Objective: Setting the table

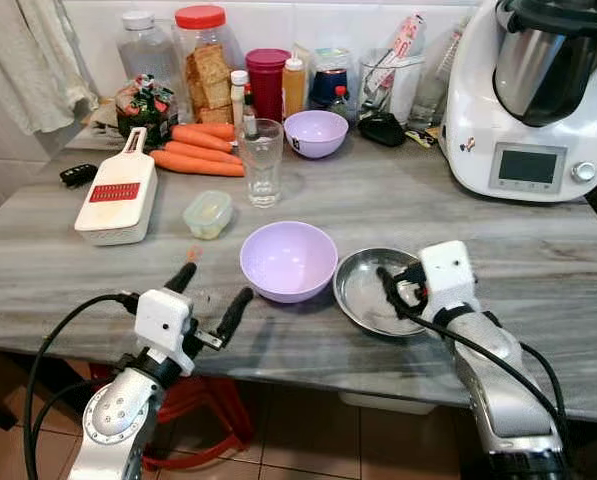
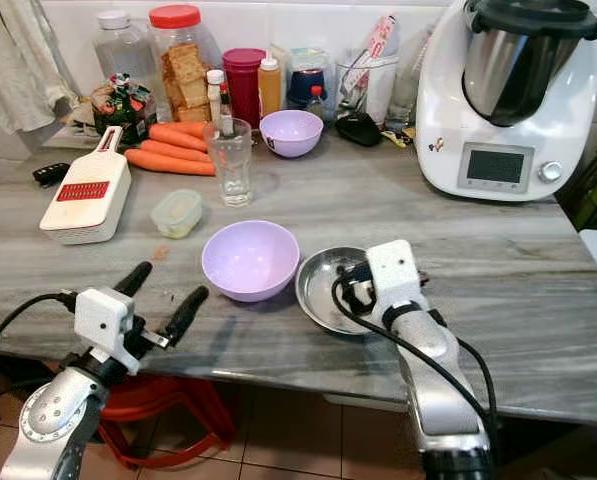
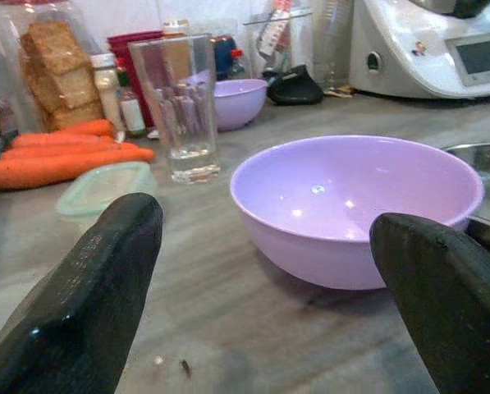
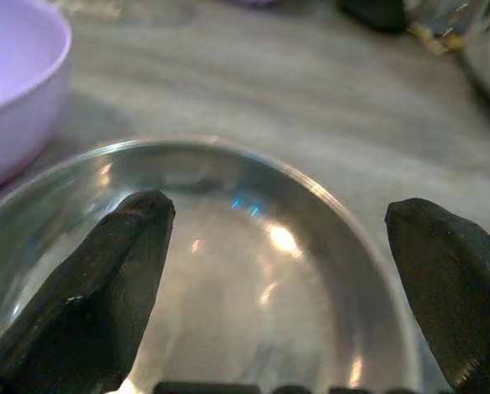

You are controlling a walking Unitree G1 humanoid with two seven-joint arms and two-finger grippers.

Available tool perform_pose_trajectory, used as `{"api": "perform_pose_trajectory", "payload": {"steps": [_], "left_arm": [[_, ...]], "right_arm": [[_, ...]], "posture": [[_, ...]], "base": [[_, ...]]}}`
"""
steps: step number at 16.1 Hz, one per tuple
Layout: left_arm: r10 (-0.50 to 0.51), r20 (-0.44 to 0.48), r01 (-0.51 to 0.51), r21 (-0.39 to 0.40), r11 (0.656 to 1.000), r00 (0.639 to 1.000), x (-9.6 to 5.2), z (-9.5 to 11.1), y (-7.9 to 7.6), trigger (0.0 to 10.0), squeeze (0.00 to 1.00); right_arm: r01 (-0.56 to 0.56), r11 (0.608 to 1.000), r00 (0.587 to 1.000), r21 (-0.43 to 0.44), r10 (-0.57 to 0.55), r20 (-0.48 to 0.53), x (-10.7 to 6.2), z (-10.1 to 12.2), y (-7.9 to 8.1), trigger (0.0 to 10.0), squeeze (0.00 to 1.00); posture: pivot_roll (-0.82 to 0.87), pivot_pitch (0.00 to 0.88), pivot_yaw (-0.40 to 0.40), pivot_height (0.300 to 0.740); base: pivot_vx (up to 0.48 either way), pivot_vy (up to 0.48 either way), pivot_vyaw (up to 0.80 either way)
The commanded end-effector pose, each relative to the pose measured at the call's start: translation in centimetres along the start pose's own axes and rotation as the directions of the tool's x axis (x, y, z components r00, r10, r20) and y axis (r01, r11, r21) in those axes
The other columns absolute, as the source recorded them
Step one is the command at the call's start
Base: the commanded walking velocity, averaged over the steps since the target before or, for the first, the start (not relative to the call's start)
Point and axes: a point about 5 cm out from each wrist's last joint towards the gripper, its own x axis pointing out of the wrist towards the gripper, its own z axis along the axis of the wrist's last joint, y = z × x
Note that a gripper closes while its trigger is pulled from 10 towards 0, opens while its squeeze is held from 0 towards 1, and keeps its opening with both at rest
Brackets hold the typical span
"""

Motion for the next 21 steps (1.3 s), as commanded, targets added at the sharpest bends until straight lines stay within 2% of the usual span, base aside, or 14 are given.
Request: {"api": "perform_pose_trajectory", "payload": {"steps": [1,5,8,14,21], "left_arm": [[-0.044,0.008,0.044,-0.007,0.999,0.999,-0.2,0.5,-0.1,10.0,0.00],[-0.124,-0.003,0.124,-0.031,0.992,0.992,-0.4,0.4,-0.5,10.0,0.00],[-0.142,-0.031,0.141,-0.037,0.989,0.989,-0.8,-0.6,-0.3,10.0,0.00],[-0.148,-0.038,0.146,-0.044,0.988,0.988,-0.7,-1.1,-0.4,10.0,0.00],[-0.147,-0.027,0.146,-0.039,0.989,0.989,-0.3,-0.6,-0.7,10.0,0.00]], "right_arm": [[-0.044,0.999,0.998,0.001,0.044,-0.033,0.4,0.0,0.3,10.0,0.00],[-0.137,0.991,0.987,0.003,0.136,-0.081,0.6,-0.4,1.5,10.0,0.00],[-0.208,0.977,0.973,0.038,0.211,-0.094,0.6,-0.3,2.5,10.0,0.00],[-0.261,0.963,0.961,0.068,0.265,-0.078,0.6,0.3,3.4,10.0,0.00],[-0.294,0.952,0.954,0.082,0.298,-0.042,1.3,1.1,4.5,10.0,0.00]], "posture": [[-0.01,0.000,0.009,0.740],[-0.01,0.000,0.007,0.740],[-0.01,0.000,0.011,0.740],[-0.02,0.000,0.008,0.740],[-0.01,0.000,0.008,0.740]], "base": [[0.000,0.000,0.00],[0.000,0.000,0.00],[0.000,0.000,0.00],[0.000,0.000,0.00],[0.000,0.000,0.00]]}}
